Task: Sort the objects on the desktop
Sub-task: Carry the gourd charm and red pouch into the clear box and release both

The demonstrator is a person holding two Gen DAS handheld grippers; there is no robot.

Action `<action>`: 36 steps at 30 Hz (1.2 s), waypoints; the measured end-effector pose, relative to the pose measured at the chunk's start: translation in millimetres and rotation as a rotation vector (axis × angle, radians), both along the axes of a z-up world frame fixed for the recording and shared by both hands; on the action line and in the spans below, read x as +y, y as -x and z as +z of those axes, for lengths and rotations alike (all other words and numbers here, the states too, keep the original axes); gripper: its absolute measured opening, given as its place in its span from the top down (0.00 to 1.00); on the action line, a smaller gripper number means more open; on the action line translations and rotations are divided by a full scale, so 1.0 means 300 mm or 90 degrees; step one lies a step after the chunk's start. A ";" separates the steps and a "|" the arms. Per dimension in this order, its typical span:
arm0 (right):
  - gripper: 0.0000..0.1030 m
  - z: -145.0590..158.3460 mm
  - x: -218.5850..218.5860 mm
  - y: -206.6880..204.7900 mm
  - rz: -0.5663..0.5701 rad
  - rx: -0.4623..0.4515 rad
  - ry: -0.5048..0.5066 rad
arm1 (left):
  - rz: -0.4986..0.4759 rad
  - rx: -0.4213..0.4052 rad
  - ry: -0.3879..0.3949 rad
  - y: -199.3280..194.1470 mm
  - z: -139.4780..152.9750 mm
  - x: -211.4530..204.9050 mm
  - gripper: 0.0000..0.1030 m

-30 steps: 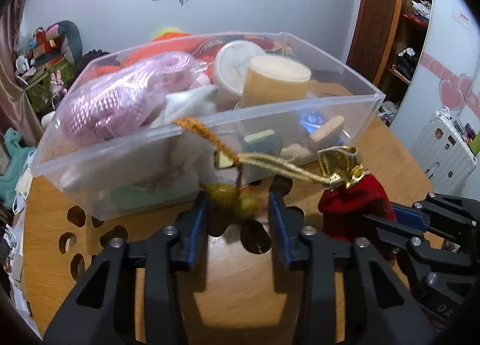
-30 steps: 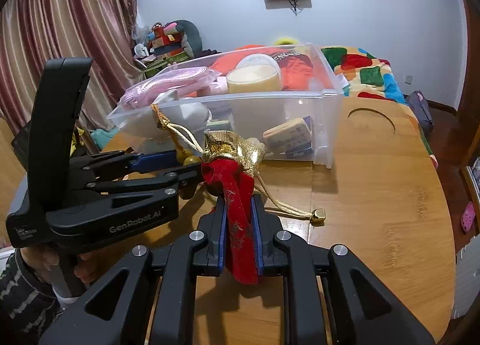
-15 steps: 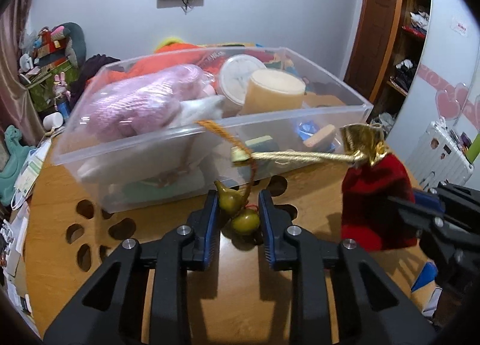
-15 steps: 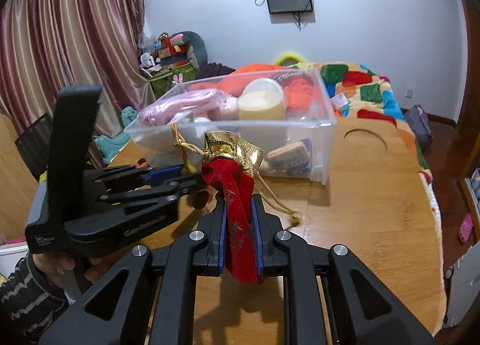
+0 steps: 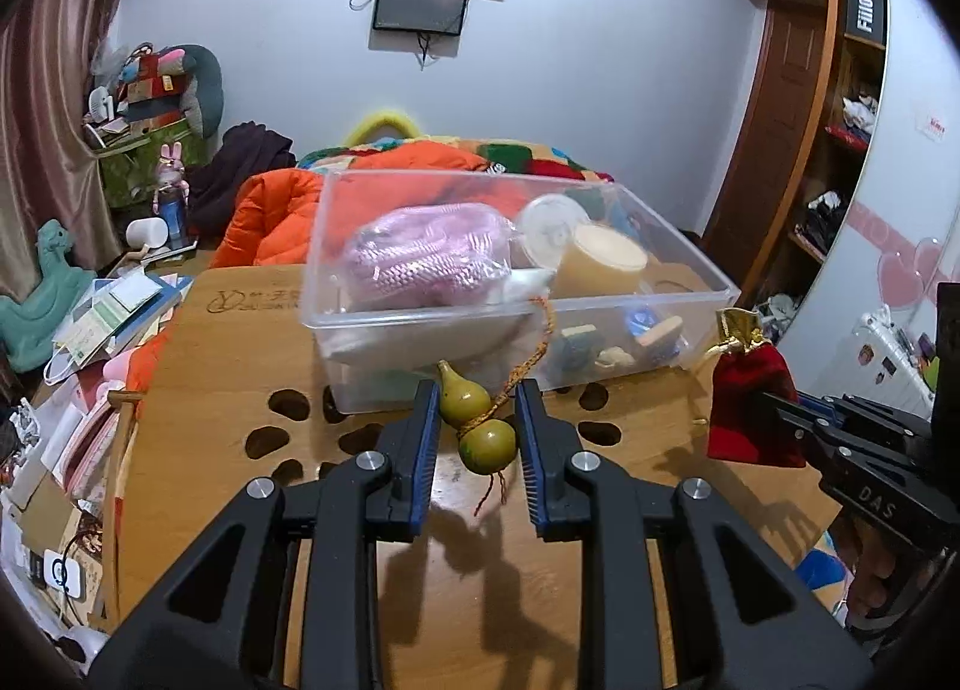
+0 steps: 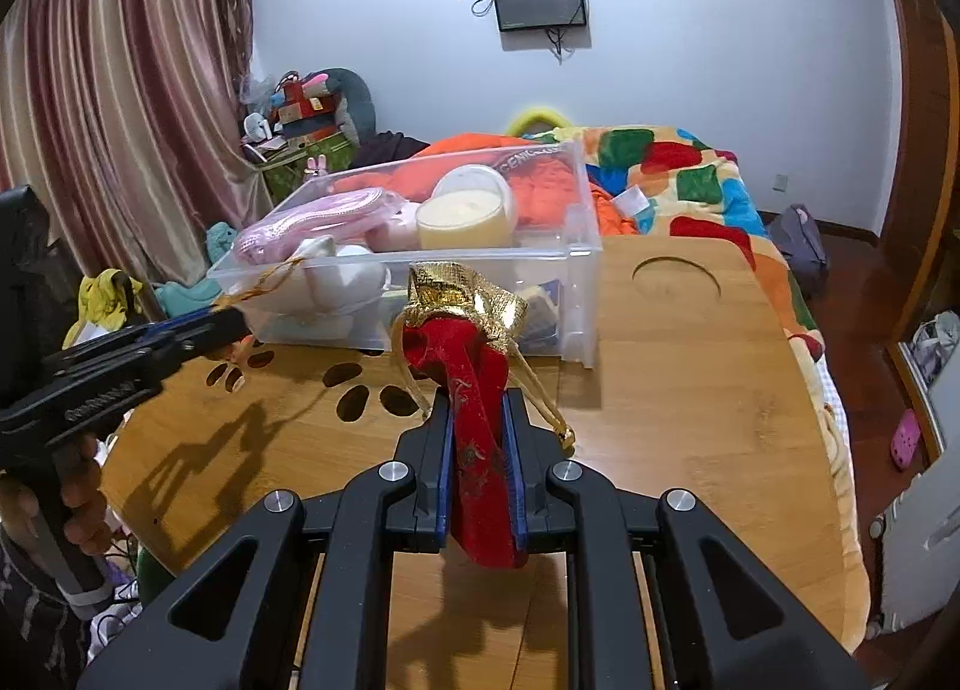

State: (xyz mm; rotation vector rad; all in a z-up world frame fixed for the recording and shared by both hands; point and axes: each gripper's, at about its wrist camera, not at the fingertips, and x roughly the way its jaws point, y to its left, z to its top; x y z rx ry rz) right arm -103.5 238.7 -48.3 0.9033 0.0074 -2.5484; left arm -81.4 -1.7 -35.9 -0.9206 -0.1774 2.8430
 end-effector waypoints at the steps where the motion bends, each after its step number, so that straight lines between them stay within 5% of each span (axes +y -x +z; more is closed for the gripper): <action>1: 0.87 0.008 0.001 -0.003 0.000 0.004 -0.001 | 0.001 0.003 -0.001 -0.008 0.006 0.013 0.76; 18: 0.87 0.170 -0.009 0.062 0.005 0.065 -0.011 | -0.055 0.093 0.003 0.028 0.180 0.074 0.76; 27: 0.87 0.227 -0.042 0.180 -0.007 0.082 -0.031 | -0.076 0.079 -0.010 0.161 0.197 0.102 0.76; 36: 0.87 0.173 -0.082 0.322 -0.021 0.054 -0.074 | -0.078 0.029 0.008 0.270 0.113 0.131 0.76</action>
